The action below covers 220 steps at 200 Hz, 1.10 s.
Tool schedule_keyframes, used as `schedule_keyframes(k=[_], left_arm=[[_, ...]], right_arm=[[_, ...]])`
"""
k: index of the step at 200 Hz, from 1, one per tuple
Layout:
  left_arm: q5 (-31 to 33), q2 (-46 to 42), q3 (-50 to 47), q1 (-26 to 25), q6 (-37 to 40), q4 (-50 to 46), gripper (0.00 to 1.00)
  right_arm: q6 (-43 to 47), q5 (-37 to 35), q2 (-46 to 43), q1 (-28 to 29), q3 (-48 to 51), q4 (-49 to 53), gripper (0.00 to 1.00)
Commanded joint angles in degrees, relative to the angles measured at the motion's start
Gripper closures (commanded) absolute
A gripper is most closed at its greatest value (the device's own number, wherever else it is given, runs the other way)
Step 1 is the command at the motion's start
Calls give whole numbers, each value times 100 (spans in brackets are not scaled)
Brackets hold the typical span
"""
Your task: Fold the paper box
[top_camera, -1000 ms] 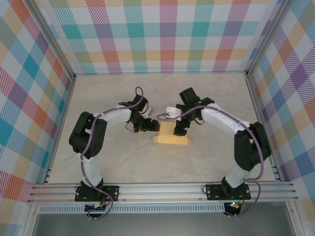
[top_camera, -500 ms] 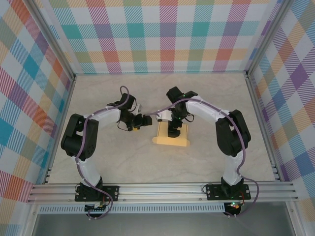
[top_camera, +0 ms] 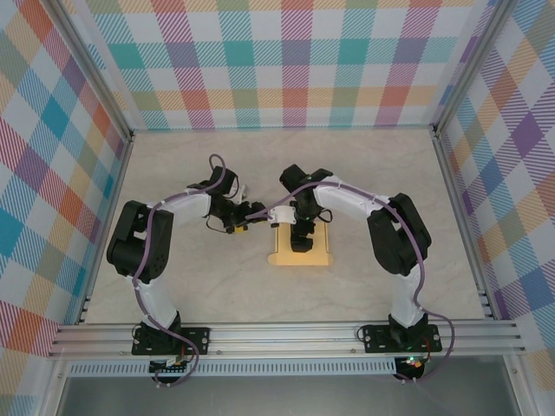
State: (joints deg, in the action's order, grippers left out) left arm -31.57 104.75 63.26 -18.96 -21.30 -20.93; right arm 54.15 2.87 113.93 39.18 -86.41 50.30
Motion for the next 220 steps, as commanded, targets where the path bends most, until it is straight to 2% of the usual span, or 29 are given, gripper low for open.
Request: schedule_keyframes(k=[1,24,49,75,99,125,178,220], left_arm=[[-595,-307,-293,43,-206,551,16],[-643,-403,-528,-144,-268,993,14],[-392,-262,-363,-462,55,612,12],[-152,-41,-332,-486,62,546,13],[292,74,-207,-578,200,71,13],[298,291,-22,-641,221,-57,13],[554,531,147,-664,283,-384,14],[591,633,202,-668,277,-479,15]], right_arm=[[-126,-606,229,40,128,-343,0],[-258,-616,189,37,173,-569,0],[-346,-429,106,28,195,-770,0],[-471,-269,-55,-13,260,-936,0],[-580,37,-313,-66,356,-1122,0],[-557,184,-513,-77,397,-1229,0],[-161,447,-861,-103,557,-777,0],[-403,714,-797,-95,762,-794,0]])
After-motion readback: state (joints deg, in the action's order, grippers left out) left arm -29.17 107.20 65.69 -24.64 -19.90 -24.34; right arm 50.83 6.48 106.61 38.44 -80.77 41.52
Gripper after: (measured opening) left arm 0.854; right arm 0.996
